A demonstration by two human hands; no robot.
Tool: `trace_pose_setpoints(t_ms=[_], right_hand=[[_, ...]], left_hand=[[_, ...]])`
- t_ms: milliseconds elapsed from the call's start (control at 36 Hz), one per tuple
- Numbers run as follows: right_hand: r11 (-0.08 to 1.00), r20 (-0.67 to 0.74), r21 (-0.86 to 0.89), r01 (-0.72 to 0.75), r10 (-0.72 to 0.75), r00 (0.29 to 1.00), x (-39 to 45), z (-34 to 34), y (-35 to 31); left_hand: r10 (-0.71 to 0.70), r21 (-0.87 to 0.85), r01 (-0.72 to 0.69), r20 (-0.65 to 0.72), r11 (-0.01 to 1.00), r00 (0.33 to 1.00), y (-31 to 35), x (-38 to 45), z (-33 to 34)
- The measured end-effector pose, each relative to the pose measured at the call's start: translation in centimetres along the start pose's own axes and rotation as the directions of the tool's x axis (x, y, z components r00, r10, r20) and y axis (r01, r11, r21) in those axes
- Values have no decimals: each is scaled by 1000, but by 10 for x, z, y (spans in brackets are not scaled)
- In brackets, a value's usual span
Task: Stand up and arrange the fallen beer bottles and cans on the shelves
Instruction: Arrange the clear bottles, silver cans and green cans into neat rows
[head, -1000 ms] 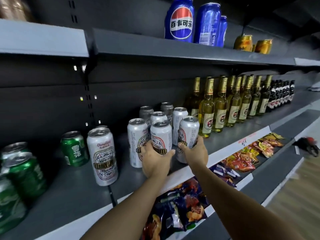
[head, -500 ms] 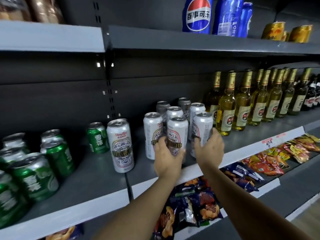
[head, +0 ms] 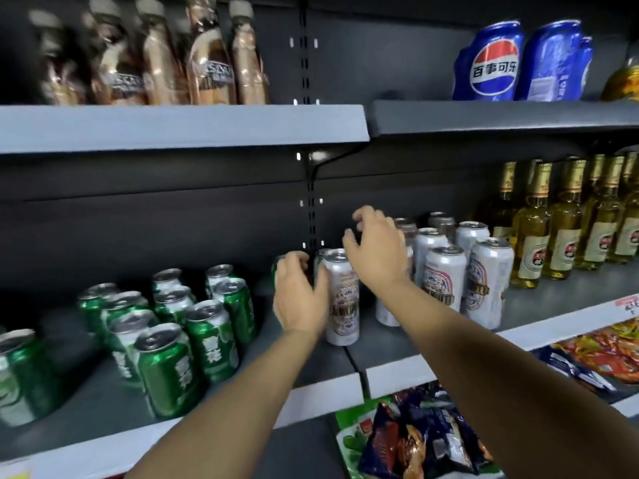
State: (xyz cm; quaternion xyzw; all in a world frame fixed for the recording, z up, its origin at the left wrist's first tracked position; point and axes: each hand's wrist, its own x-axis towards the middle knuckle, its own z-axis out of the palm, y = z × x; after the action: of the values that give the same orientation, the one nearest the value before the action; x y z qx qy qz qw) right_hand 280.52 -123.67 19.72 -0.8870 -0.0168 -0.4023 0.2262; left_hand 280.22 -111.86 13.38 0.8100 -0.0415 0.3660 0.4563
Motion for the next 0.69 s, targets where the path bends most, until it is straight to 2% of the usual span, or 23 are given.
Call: trace_pose_setpoints(t_ms=[111, 222, 333, 444, 694], right_hand=[[977, 219, 13, -212, 204, 954, 23, 10, -16], [958, 366, -94, -270, 285, 886, 44, 20, -14], [951, 482, -155, -269, 310, 819, 68, 35, -5], [963, 569, -144, -226, 267, 777, 89, 53, 2], [976, 704, -204, -80, 203, 680, 113, 90, 8]], left_hand=[[-148, 211, 129, 79, 969, 986, -19, 35, -11], [-214, 354, 139, 184, 925, 959, -29, 63, -8], [-268, 409, 145, 260, 901, 928, -34, 86, 7], [-314, 466, 127, 349, 876, 883, -43, 102, 22], [-431, 670, 51, 415, 741, 801, -62, 135, 37]])
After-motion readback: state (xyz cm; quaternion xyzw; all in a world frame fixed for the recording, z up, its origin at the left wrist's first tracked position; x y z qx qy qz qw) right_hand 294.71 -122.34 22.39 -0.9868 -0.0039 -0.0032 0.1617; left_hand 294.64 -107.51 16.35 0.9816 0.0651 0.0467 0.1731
